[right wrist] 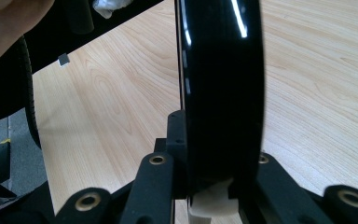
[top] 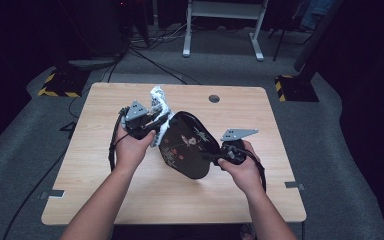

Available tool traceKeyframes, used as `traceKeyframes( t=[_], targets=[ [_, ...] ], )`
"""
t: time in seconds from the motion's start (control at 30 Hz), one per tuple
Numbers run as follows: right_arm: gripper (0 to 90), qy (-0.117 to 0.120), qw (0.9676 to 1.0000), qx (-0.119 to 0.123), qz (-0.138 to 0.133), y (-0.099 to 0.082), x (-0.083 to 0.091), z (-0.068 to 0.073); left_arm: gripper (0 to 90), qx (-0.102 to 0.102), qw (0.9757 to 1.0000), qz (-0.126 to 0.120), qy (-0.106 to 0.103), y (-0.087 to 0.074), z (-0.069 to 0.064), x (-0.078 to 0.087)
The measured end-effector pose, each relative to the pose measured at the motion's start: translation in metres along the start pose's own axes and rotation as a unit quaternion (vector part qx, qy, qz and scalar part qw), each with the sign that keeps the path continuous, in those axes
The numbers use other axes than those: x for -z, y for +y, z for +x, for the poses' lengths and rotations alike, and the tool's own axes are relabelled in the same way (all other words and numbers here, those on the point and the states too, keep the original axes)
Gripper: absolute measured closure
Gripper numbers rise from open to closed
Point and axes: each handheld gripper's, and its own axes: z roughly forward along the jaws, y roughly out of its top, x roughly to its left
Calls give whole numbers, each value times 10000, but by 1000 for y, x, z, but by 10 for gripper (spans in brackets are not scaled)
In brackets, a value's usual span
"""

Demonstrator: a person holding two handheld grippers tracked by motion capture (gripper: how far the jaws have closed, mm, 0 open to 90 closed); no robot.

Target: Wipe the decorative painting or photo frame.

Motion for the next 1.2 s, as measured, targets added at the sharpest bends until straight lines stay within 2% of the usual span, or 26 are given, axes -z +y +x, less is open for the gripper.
traceKeyframes(
  t=[0.43, 0.8, 1.1, 1.2],
  targets=[
    [803, 25, 10000, 1, 1, 0, 0, 0, 749, 65, 9998, 77, 197, -19, 11, 1],
    [803, 31, 10000, -19, 2, -1, 0, 1, 750, 315, 9991, 61, 259, -34, 19, 2],
    [802, 45, 10000, -40, 1, -1, 0, 1, 750, 395, 9986, 174, 313, -47, 23, 4],
    [802, 46, 10000, -45, -3, -1, 0, 1, 752, 490, 9982, 154, 301, -52, 24, 5]
  ],
)
